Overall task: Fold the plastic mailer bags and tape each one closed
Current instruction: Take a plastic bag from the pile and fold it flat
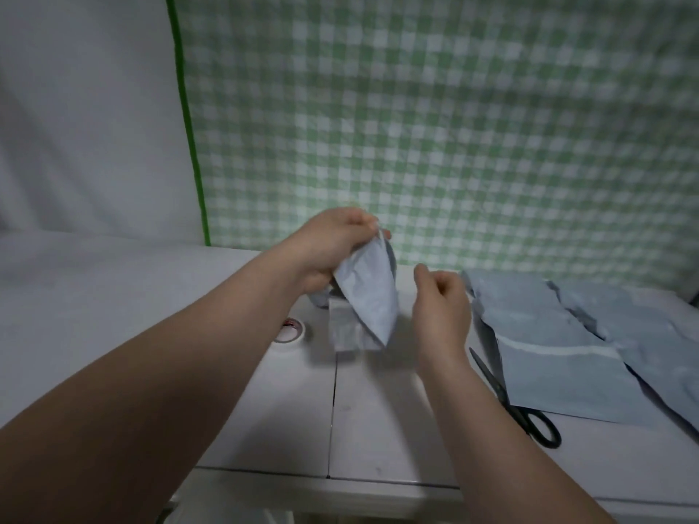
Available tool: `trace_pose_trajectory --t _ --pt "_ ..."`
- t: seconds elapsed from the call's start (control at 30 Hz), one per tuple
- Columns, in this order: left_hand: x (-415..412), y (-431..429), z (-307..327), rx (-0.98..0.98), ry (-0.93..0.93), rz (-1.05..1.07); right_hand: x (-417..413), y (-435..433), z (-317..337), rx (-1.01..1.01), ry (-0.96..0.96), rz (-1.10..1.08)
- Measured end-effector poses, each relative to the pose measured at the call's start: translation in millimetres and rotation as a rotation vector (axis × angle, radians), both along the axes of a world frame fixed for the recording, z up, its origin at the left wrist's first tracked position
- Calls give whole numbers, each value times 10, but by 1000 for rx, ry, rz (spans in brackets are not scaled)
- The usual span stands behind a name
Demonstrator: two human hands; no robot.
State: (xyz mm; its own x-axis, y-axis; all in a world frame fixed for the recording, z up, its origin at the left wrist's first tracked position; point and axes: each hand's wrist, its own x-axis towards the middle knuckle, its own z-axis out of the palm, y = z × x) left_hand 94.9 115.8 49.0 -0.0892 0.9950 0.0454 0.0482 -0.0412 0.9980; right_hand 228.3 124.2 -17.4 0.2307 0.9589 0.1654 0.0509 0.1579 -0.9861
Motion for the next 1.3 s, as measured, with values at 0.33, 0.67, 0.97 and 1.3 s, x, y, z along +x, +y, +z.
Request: trace_pose_trajectory --t 0.33,0.67,0.97,1.3 --pt "296 -226 -22 -72 362 -150 316 -365 39 37 -241 347" --pt "36 -515 -339 36 878 7 343 -497 143 -49 -339 332" --pt "-43 -781 -725 -62 1228 -67 561 -571 3 -70 -728 468" --pt "40 -883 -830 206 1113 110 724 -574 -218 135 -1002 254"
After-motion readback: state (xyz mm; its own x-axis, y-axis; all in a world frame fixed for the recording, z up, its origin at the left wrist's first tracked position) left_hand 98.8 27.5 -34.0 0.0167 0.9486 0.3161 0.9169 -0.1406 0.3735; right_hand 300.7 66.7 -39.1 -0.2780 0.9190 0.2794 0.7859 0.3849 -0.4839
